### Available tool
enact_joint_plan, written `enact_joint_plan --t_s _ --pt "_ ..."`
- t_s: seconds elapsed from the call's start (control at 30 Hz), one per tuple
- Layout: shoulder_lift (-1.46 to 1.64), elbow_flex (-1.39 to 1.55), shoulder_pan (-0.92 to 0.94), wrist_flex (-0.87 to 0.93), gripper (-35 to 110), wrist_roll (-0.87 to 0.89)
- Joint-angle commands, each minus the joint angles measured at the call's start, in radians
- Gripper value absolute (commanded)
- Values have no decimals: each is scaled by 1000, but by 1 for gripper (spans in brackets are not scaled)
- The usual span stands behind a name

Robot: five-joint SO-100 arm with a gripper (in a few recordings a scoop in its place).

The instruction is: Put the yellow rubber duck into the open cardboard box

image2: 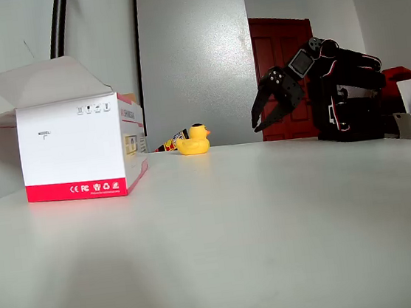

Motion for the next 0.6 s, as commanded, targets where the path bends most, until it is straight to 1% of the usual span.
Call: enact_joint_plan --t_s 0.0,0.17,0.33,0.47,0.57 --pt "11 -98 29 17 -1 -6" --pt "-35 -276 64 18 1 -35" --pt "-163 -431 46 25 1 -35" --pt "-302 -540 11 17 2 -35" --pt "-476 -638 18 5 1 -35"
